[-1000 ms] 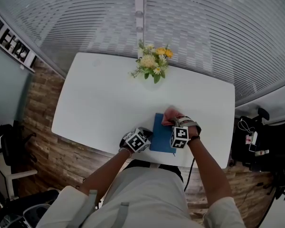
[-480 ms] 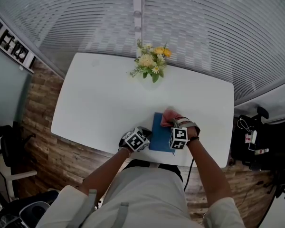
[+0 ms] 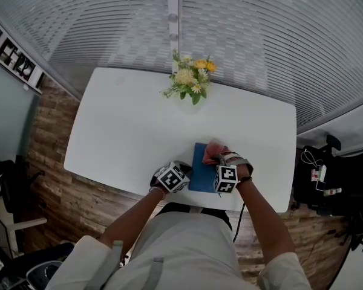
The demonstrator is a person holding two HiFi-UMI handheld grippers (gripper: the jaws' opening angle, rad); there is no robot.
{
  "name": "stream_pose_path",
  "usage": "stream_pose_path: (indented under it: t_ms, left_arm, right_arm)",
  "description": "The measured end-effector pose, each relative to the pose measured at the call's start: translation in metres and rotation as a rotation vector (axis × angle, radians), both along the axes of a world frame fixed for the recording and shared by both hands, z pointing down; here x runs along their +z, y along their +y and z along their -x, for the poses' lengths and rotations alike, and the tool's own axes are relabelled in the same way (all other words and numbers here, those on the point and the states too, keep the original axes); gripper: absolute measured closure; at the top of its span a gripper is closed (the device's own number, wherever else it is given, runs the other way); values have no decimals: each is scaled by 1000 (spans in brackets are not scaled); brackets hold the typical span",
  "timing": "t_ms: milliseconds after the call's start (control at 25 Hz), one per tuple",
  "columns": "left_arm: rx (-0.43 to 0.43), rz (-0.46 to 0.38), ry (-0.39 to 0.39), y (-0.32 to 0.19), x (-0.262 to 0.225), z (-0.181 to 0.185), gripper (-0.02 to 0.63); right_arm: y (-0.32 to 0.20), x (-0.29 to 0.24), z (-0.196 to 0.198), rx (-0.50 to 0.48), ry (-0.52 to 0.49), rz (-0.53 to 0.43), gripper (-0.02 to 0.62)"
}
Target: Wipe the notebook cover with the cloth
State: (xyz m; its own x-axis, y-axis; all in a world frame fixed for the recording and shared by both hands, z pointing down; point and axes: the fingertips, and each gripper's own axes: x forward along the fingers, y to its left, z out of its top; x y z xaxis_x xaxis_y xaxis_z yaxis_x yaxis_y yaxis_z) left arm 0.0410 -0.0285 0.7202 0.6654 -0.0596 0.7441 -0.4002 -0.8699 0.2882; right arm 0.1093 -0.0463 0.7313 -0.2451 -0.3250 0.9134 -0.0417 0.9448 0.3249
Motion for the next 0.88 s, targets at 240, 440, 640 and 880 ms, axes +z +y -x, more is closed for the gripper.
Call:
stream_pose_path:
  t_ms: [240, 440, 640, 880]
  left_arm:
    - [0, 7, 3, 1, -1, -1, 604]
    - [0, 12, 2, 3, -2, -1, 604]
    - [0, 10, 2, 2, -2, -1, 604]
    - [0, 12, 2, 2, -2, -1, 604]
  right_arm:
    - [11, 2, 1, -14, 4, -2, 594]
    - [18, 0, 3, -18, 3, -3, 594]
    - [26, -1, 6, -23, 2, 11, 594]
    - [35, 6, 2, -33, 25, 10, 594]
